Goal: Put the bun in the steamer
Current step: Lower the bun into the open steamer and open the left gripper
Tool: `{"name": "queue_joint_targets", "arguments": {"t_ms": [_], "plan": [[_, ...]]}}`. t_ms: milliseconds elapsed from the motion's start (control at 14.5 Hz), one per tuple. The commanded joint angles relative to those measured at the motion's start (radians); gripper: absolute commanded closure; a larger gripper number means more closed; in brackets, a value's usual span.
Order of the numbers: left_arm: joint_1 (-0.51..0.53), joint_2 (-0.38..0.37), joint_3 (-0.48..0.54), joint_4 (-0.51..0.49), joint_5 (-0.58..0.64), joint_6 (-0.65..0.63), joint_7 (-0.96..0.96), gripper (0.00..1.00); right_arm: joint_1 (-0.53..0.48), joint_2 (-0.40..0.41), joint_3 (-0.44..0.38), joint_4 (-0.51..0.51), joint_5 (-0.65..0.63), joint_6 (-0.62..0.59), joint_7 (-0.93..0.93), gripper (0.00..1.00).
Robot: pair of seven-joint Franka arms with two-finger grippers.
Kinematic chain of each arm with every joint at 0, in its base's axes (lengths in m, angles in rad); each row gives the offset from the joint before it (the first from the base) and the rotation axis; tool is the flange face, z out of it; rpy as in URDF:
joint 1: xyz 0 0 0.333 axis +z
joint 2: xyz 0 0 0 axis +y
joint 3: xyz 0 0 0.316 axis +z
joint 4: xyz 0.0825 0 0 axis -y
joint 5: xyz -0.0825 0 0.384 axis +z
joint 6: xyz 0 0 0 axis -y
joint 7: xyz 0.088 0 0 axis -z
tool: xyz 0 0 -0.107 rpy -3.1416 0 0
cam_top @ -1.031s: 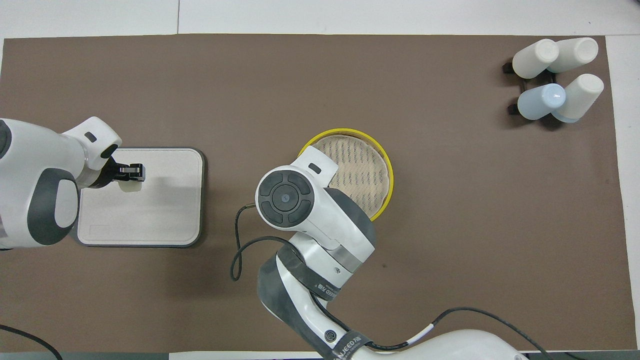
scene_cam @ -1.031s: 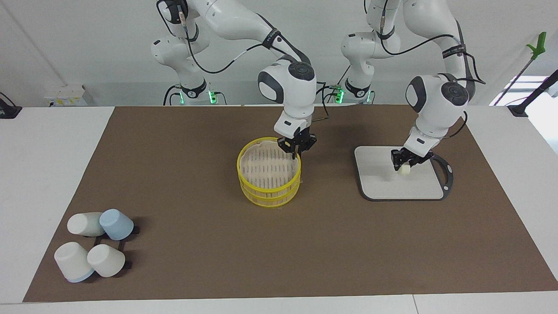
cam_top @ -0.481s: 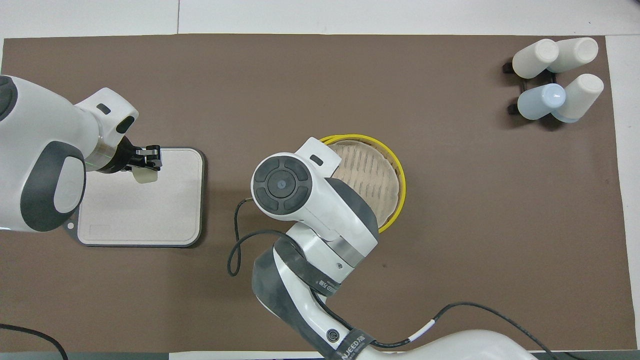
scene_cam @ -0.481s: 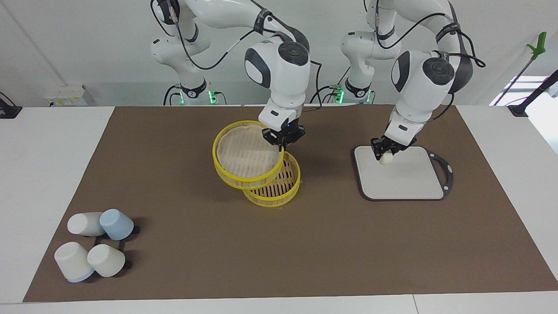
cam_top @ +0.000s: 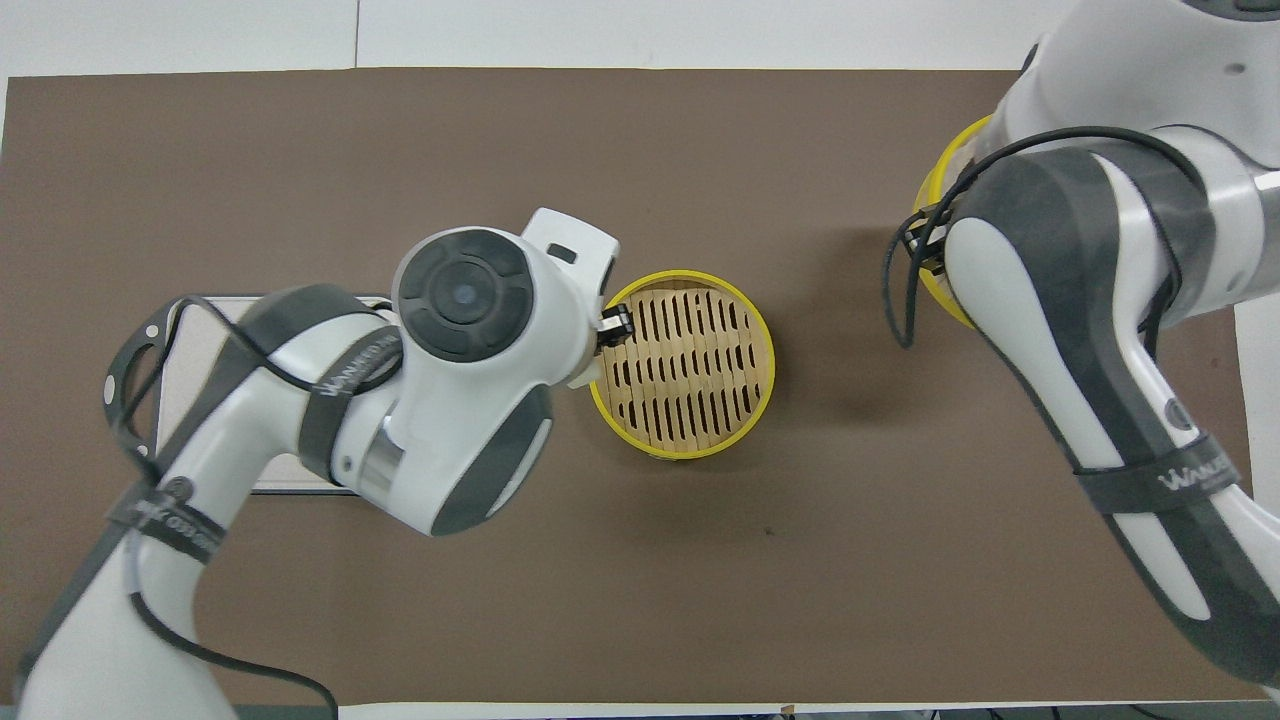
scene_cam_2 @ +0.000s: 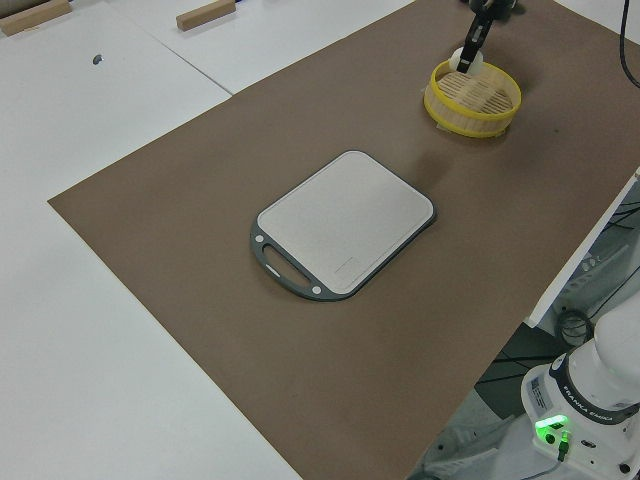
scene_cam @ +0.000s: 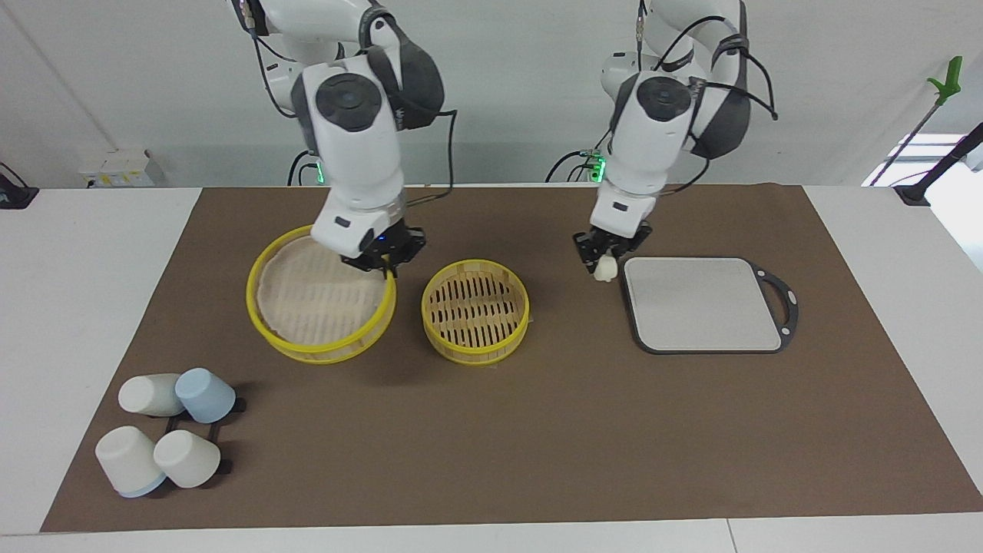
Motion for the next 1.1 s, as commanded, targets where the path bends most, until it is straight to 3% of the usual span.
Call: {"name": "queue_joint_targets", "arguments": {"t_ms": [0, 138, 481, 550, 688, 825, 1031], "plan": [[-0.094, 0.126, 0.024, 0.049, 0.014, 0.088, -0.111, 0.57, -0.01, -0.053, 0.015, -0.092, 0.008, 0.026, -0.035, 0.92], [-0.119, 0.185, 0.021, 0.03, 0.098, 0.194, -0.188, 0.57, -0.003, -0.062, 0.015, -0.117, 0.006, 0.056, -0.028, 0.92], [-0.133, 0.222, 0.021, 0.003, 0.126, 0.245, -0.189, 0.56, 0.004, -0.065, 0.015, -0.123, 0.008, 0.061, -0.021, 0.92], [-0.133, 0.222, 0.021, 0.003, 0.126, 0.242, -0.189, 0.49, 0.004, -0.065, 0.015, -0.123, 0.008, 0.061, -0.021, 0.92], [-0.132, 0.219, 0.021, 0.009, 0.126, 0.227, -0.189, 0.0, 0.005, -0.065, 0.015, -0.123, 0.006, 0.061, -0.021, 0.92], [-0.119, 0.181, 0.021, 0.004, 0.126, 0.19, -0.182, 0.0, 0.005, -0.065, 0.015, -0.123, 0.008, 0.064, -0.021, 0.92], [-0.037, 0.041, 0.02, -0.003, 0.115, 0.03, -0.131, 0.0, 0.017, -0.064, 0.015, -0.122, 0.008, 0.069, 0.015, 0.92]]}}
